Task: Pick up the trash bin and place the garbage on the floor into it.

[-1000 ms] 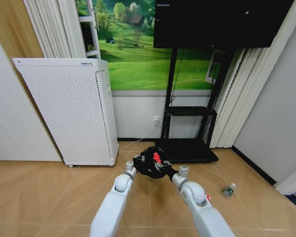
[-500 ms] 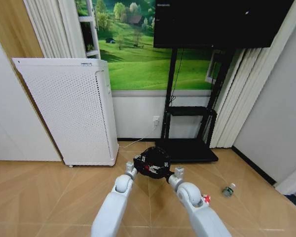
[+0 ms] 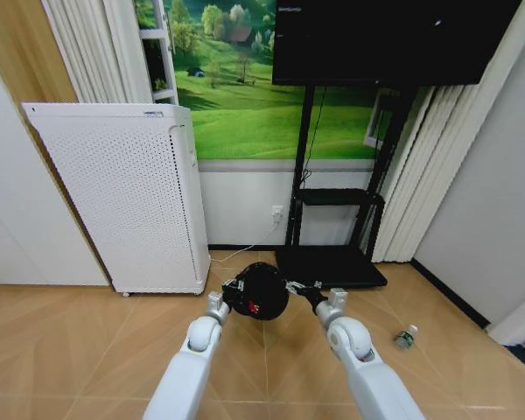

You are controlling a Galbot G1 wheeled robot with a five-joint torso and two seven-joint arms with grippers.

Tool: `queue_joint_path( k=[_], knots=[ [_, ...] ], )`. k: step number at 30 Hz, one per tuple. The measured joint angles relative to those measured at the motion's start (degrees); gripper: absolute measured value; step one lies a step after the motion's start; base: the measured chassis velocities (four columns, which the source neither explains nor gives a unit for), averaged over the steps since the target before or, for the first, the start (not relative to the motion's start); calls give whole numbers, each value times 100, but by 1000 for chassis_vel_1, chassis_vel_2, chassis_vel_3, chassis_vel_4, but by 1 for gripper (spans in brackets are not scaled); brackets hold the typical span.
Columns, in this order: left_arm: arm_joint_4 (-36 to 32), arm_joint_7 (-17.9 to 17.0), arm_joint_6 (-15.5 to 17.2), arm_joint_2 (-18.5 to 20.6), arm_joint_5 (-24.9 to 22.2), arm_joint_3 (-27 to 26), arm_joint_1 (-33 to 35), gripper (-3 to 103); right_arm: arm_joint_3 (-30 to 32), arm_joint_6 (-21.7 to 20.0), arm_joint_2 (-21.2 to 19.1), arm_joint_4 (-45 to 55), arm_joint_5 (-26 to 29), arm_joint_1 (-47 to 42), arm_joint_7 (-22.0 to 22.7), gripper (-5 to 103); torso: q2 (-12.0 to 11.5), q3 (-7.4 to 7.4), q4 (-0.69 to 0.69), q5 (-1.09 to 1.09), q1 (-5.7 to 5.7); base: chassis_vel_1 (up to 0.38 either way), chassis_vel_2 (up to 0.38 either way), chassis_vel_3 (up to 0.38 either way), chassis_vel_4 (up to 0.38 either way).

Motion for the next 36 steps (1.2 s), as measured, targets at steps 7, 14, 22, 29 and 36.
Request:
queue_joint_path(
  k=[7,14,22,29,36],
  knots=[
    [-504,-56,129,245,-116,-208,309,7,-29,619,180,-1401,-672,380,308,100,0,0,2,2,0,0,0,0,0],
    [-562,-77,139,252,-119,-249,332,7,16,497,183,-1475,-787,432,114,100,0,0,0,0,0,0,0,0,0],
    [-516,-113,158,228,-112,-134,249,7,33,495,136,-1438,-744,392,-9,100,0,0,1,1,0,-25,-24,19,18],
    [-467,-119,166,222,-96,-114,227,7,36,541,108,-1423,-689,392,-55,100,0,0,1,1,0,-149,-139,145,134],
    [-448,-116,166,214,-85,-110,227,7,30,574,110,-1433,-685,401,-55,100,0,0,1,3,0,-230,-239,221,212]
  ],
)
